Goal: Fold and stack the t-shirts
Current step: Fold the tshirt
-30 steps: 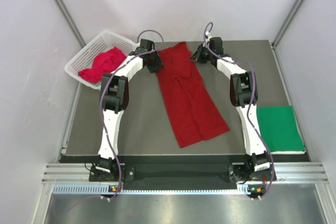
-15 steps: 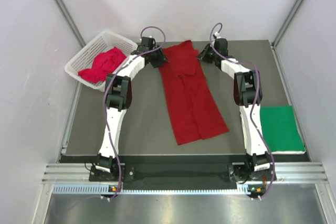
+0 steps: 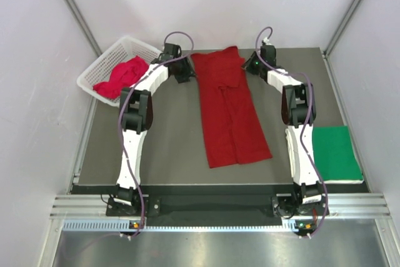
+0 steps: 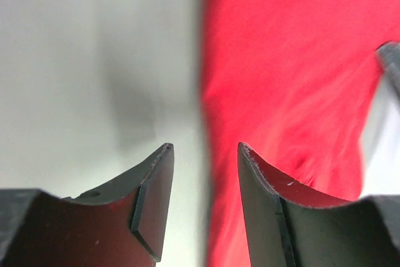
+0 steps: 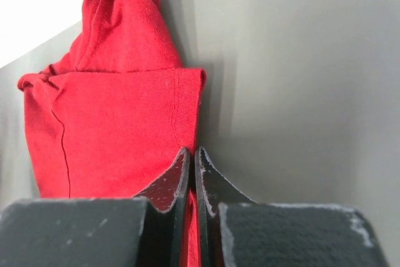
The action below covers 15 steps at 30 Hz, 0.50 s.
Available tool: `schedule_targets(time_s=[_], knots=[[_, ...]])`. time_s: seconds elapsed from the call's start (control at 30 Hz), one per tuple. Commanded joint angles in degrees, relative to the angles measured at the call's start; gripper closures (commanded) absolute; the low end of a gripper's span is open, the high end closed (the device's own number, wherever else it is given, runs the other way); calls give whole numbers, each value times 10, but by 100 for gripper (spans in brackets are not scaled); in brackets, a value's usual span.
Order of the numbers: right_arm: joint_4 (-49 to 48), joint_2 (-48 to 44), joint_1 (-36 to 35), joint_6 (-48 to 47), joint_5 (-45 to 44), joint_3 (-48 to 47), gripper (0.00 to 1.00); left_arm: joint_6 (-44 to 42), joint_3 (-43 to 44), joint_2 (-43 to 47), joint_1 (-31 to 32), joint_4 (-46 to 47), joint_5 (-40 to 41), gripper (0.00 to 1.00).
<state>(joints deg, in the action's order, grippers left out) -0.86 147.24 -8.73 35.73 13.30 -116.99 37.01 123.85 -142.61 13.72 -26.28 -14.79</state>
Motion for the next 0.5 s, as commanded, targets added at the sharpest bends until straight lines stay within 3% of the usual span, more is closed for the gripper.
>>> schedule_targets(time_s=[0.0, 0.07, 0.1, 0.2, 0.37, 0.47], knots=[[28, -46, 30, -1, -32, 12, 98, -29, -80, 103, -3, -71, 4, 50], [45, -51, 30, -24, -16, -5, 86, -40, -137, 169, 8, -79, 60, 49], [71, -63, 27, -32, -3, -9, 72, -38, -189, 190, 13, -79, 62, 48], [142, -115, 24, -75, 8, 16, 59, -19, -264, 255, 29, -94, 18, 48], [233, -250, 28, -114, -7, 128, 55, 29, -363, 346, 71, -116, -59, 47], [340, -344, 26, -134, -10, 184, 55, 67, -431, 386, 108, -95, -79, 47]])
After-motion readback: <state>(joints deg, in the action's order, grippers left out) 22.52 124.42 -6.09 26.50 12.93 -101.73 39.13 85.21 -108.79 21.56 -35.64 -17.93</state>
